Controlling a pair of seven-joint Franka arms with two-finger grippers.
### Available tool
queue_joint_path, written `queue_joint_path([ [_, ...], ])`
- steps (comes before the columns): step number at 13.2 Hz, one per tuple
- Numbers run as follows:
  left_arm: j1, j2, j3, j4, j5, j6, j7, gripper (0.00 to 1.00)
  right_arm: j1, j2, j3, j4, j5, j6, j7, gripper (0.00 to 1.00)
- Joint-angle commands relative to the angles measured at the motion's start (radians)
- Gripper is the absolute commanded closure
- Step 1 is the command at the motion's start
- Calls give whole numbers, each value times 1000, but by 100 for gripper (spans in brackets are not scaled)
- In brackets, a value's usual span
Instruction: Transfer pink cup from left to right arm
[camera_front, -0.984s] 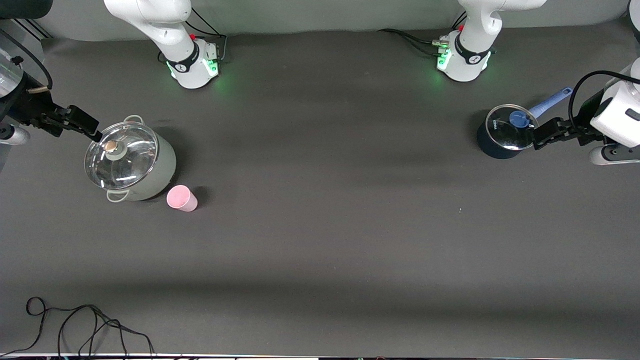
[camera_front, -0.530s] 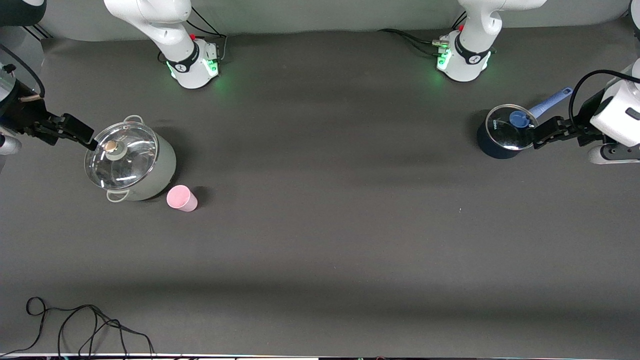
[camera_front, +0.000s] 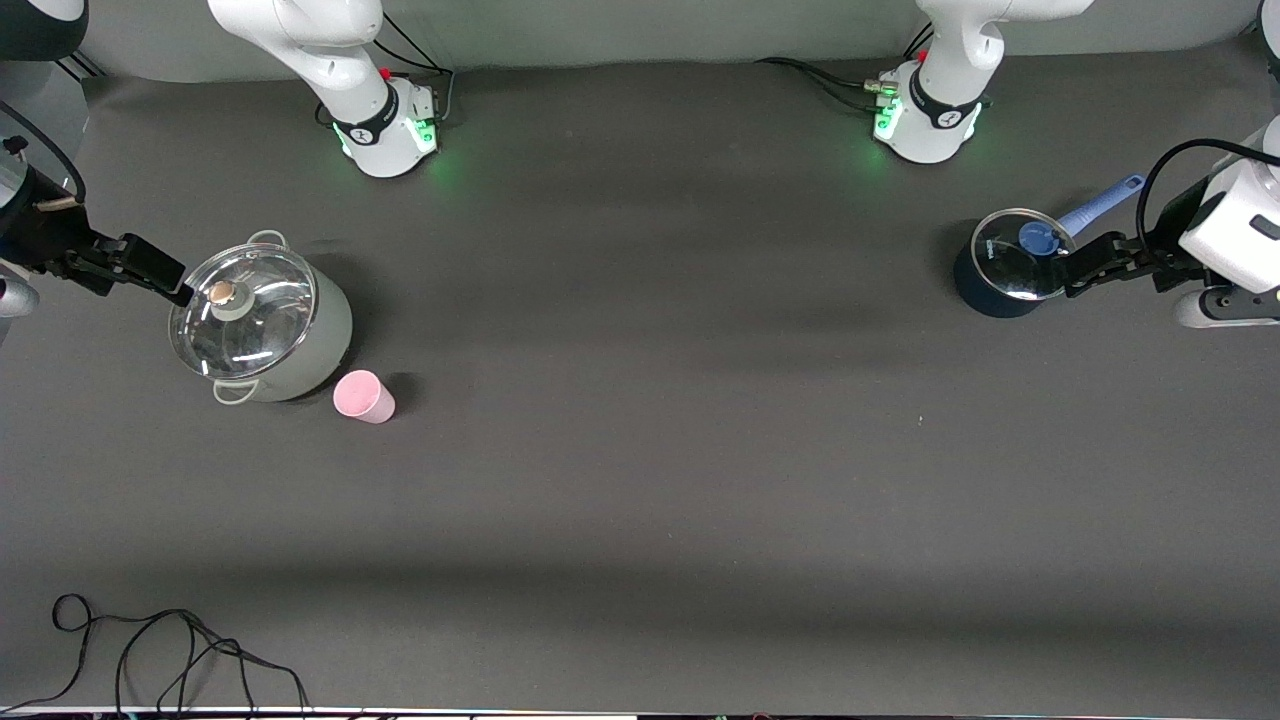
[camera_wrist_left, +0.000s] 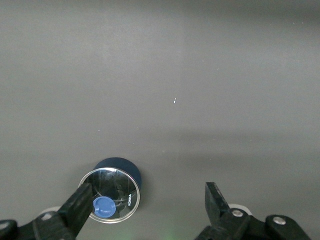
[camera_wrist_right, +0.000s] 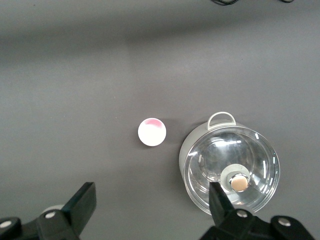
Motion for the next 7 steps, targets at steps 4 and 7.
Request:
queue_joint_path([
  [4,-12,-2,2,27,-6,-23,6,0,-7,3,30,16,-11,-37,-20,0],
  [7,-12,-2,2,28,-6,-23,6,0,-7,3,54,16,-20,-37,-48,0],
])
